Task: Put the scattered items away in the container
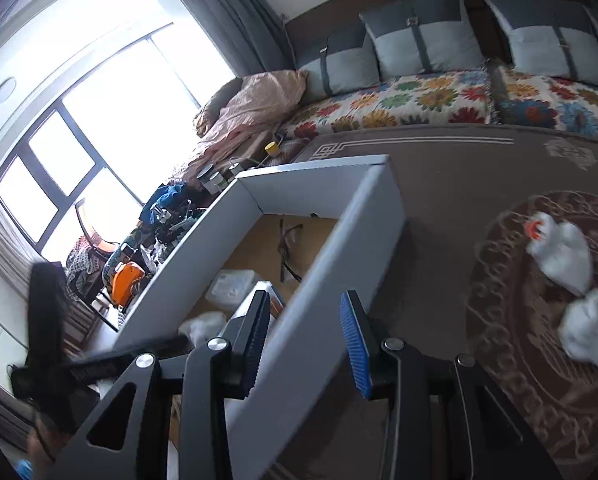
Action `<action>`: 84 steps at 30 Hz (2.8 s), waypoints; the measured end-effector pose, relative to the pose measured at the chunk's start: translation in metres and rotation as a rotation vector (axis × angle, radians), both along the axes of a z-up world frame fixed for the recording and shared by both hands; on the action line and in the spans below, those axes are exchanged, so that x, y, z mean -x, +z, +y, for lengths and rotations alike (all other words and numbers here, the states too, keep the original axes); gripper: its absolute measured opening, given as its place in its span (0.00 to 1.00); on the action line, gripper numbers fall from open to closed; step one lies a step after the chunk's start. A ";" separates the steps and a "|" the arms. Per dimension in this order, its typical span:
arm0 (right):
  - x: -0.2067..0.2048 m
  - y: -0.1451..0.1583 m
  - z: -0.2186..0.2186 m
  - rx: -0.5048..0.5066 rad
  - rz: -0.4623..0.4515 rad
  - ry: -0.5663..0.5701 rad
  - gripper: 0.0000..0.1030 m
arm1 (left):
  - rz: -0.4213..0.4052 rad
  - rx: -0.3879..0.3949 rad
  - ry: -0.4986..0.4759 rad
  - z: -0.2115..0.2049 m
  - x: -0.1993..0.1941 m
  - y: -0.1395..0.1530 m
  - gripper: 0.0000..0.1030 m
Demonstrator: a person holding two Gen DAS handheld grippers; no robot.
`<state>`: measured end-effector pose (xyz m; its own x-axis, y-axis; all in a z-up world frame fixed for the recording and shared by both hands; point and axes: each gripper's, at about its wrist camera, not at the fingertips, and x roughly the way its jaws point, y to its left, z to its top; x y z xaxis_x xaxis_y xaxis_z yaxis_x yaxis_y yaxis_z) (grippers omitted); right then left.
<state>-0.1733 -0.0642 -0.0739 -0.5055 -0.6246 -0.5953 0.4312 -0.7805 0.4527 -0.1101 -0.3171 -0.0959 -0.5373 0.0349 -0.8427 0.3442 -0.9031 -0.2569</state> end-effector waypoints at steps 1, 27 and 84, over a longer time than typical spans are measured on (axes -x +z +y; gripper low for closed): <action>-0.012 -0.003 0.012 -0.003 0.007 -0.012 0.37 | 0.018 0.005 -0.015 0.009 -0.004 0.008 0.71; -0.216 -0.063 0.279 -0.228 0.078 -0.568 0.37 | 0.020 0.024 -0.479 0.331 -0.060 -0.062 0.71; -0.223 -0.066 0.255 -0.336 0.106 -0.560 0.37 | 0.047 0.124 -0.477 0.334 -0.075 -0.110 0.71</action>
<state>0.0497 0.1909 -0.1401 -0.7667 -0.0390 -0.6408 -0.0523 -0.9910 0.1229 -0.0354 0.0171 -0.2054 -0.5231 0.1874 -0.8314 -0.1243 -0.9819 -0.1431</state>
